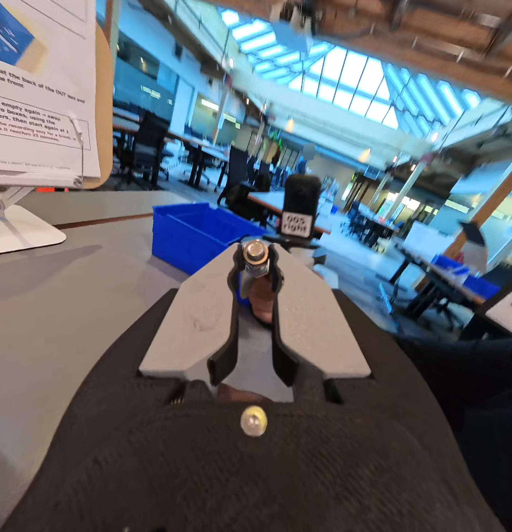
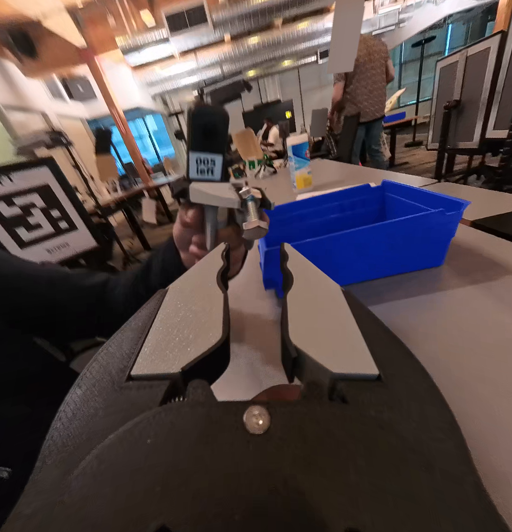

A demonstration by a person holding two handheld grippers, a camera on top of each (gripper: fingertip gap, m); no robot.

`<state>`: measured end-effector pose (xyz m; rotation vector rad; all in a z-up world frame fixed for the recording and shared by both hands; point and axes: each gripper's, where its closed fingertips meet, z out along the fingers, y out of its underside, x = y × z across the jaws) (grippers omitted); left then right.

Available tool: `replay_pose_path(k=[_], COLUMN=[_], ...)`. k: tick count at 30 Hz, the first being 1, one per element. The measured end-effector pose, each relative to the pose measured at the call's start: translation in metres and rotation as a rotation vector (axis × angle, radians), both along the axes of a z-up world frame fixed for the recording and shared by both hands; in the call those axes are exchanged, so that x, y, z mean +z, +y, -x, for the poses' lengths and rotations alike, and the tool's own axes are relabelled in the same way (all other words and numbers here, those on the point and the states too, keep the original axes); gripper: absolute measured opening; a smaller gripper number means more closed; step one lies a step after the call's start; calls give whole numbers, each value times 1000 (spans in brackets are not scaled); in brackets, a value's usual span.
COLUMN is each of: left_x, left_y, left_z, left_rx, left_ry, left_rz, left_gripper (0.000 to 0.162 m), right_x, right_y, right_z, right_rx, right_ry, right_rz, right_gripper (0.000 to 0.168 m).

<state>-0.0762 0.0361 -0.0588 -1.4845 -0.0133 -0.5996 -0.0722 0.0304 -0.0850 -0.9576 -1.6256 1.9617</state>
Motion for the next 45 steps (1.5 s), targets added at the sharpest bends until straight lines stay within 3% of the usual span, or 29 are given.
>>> replay_pose_path(k=[9, 16, 23, 32, 45], left_x=[-30, -38, -46, -51, -46], left_y=[-16, -25, -17, -13, -13], left_z=[-6, -13, -8, -11, -13], left_rx=[-178, -279, -232, -243, -247], left_ry=[385, 555, 593, 577, 546], left_rz=[331, 450, 497, 503, 475], left_gripper=[16, 17, 16, 16, 16], right_x=[-29, -36, -40, -37, -36], right_y=[-19, -36, -36, -31, -31], right_z=[5, 3, 7, 9, 9], right_rx=[-32, 21, -13, -61, -77], right_ry=[-37, -31, -30, 2, 20], right_rz=[-267, -303, -340, -367, -397], right_gripper=[33, 30, 32, 17, 16])
